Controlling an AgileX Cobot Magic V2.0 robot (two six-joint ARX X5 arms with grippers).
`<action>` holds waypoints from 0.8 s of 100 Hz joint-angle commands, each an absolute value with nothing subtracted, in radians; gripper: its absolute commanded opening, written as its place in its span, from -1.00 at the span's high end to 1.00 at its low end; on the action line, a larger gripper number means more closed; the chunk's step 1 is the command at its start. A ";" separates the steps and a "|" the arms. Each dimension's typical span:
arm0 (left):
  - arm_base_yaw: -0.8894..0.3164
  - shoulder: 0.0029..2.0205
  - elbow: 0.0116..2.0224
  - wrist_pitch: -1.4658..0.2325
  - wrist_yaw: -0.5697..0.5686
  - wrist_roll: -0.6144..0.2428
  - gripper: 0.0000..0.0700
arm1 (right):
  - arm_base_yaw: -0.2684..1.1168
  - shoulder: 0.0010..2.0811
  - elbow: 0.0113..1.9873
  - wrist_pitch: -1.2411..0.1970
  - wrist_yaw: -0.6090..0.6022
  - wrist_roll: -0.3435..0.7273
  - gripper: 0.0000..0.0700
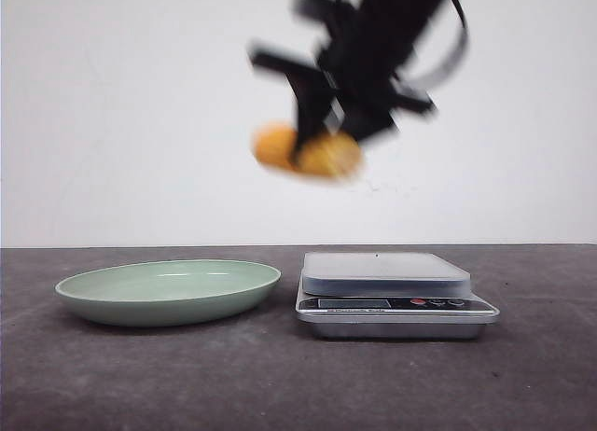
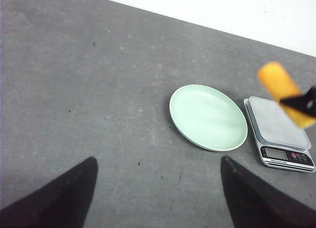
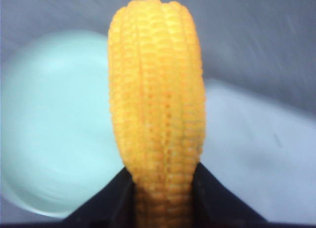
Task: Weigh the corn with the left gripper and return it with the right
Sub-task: 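Grasp the corn cob with the right gripper and lift it off the scale, then carry the corn cob to the green plate and release it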
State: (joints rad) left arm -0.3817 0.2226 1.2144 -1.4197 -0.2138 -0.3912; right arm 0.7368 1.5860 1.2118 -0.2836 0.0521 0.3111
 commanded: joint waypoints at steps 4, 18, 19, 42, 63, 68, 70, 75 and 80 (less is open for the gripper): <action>-0.382 0.219 1.225 -1.441 -0.217 -0.378 -0.35 | 0.794 1.595 1.320 -0.305 0.051 0.276 1.00; -0.382 0.219 1.225 -1.427 -0.217 -0.378 -0.35 | 0.860 1.644 1.425 -0.260 0.064 0.283 1.00; -0.382 0.219 1.225 -1.426 -0.217 -0.378 -0.35 | 0.863 1.651 1.435 -0.259 0.065 0.287 1.00; -0.382 0.219 1.225 -1.417 -0.217 -0.379 -0.35 | 0.883 1.816 1.566 -0.255 0.065 0.395 1.00; -0.382 0.219 1.225 -1.419 -0.217 -0.379 -0.35 | 0.871 1.958 1.586 -0.254 0.122 0.493 1.00; -0.382 0.219 1.225 -1.420 -0.217 -0.378 -0.35 | 0.863 1.979 1.586 -0.265 0.124 0.500 1.00; -0.382 0.219 1.225 -1.420 -0.217 -0.378 -0.35 | 0.860 1.988 1.586 -0.267 0.125 0.500 1.00; -0.382 0.219 1.225 -1.420 -0.217 -0.378 -0.35 | 0.859 2.008 1.586 -0.276 0.126 0.509 1.00; -0.382 0.219 1.225 -1.420 -0.217 -0.378 -0.35 | 0.854 2.022 1.586 -0.287 0.124 0.525 1.00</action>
